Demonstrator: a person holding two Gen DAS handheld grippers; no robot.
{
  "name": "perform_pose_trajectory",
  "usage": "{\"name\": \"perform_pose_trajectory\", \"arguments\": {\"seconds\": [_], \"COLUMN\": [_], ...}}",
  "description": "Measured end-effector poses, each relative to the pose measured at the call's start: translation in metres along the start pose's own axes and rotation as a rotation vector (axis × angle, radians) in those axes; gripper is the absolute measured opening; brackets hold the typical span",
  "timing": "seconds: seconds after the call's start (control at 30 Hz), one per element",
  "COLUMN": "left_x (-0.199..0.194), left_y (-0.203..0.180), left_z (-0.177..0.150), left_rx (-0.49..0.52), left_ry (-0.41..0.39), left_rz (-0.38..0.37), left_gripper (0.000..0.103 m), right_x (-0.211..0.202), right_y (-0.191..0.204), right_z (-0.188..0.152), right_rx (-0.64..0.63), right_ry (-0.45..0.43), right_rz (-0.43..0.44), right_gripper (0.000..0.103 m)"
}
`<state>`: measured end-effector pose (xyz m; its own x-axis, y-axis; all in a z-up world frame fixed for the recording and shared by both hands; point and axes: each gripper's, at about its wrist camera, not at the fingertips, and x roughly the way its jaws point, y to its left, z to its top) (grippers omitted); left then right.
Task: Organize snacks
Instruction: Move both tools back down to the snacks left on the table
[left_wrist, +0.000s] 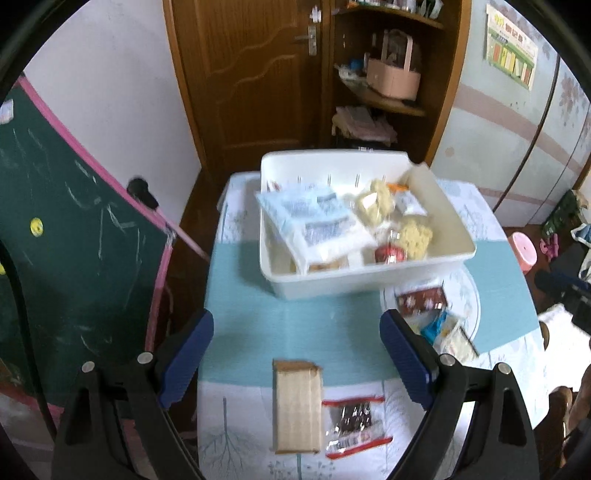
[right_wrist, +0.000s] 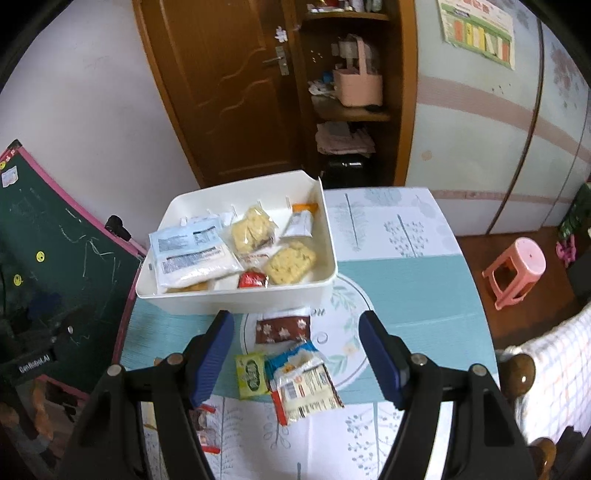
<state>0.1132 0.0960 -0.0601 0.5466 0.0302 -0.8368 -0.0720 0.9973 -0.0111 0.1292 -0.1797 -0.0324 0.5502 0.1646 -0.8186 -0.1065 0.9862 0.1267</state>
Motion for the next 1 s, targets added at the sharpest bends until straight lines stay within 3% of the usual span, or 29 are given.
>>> {"name": "perform_pose_trajectory", "arguments": {"seconds": [0.4,0.6,0.87,1.0], "left_x": [0.074,0.107,0.137,0.142], "left_y": [0.011,0.008,0.014,0.017], "left_z": [-0.070,-0.092,-0.109,-0.109], "left_rx": [-0.018,-0.034,-0.119,-0.137], "left_ry": [0.237,0.326,0.390,0.388], "left_rz": [-0.013,-0.028,-0.056,-0.055], "left_gripper": [0.091,0.091,0.091,0.091], "right_x": [0.050,0.086,0.114,0.134], "right_y": [-0.017,-0.009,-0.014,-0.010], "right_z": [-0.055,-0.091,-0.088,-0.077], "right_rx": [0.049,-0.008,0.053,0.060], "right_ry": [0.134,0.229,0.263,0.275], "right_rz": [-0.013,-0.017,0.040,0.061], "right_gripper": [0.070,0.070,0.070,0.060]}}
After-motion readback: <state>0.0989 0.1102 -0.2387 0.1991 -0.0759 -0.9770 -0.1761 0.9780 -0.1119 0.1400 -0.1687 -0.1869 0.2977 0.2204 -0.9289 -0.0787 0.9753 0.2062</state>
